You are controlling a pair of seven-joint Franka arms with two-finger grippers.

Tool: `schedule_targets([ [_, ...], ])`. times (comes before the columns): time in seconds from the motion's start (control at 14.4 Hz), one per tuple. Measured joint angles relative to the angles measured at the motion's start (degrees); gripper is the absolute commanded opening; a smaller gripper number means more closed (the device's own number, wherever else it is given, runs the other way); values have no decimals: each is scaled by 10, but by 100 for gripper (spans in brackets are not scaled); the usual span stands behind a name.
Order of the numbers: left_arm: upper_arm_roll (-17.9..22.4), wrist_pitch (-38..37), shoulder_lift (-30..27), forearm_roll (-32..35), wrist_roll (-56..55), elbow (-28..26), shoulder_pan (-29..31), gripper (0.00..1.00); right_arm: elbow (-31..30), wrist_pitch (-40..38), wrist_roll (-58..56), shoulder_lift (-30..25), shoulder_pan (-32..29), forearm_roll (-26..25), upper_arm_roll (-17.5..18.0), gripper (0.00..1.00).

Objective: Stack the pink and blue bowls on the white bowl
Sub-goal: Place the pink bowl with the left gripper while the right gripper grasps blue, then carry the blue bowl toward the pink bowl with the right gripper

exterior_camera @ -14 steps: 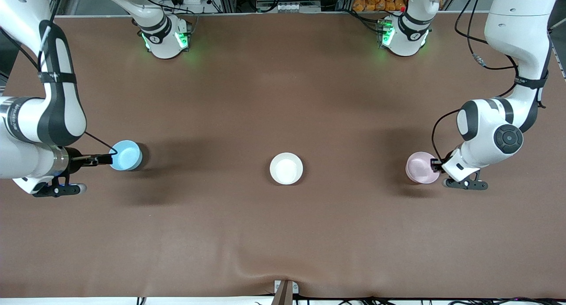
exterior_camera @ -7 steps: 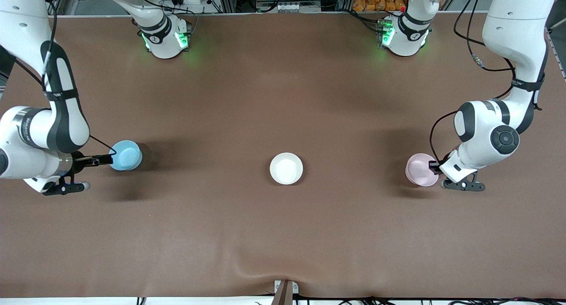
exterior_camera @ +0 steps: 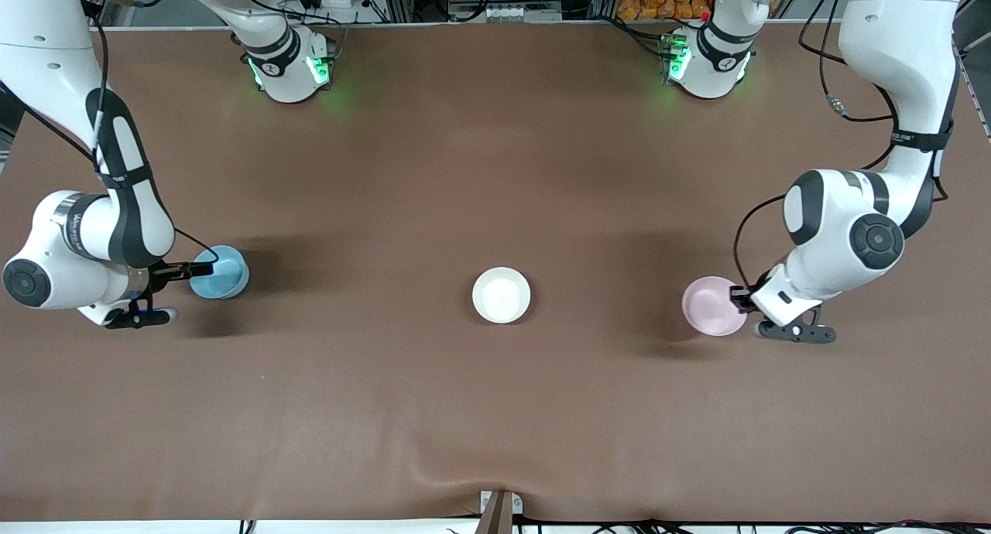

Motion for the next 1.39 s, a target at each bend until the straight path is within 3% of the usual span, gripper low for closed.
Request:
schedule_targets([
  [0.28,-35,-51,1,0,-149,59,-48,0,-1,7,0,15,-7,0,0,98],
  [0.56,-37,-53,15,0,-273,92,-130,0,-1,25,0,25,-9,0,0,40],
  [0.7,-37,-53,29,0,-330,113,-171,0,-1,29,0,27,-10,0,0,4],
  [1.11,-36,-46,117,-12,-398,200,-259,0,4,28,1,25,-10,1,1,0],
  [1.39,-35,-33,149,-12,-400,220,-268,0,34,28,1,22,-10,10,3,0],
])
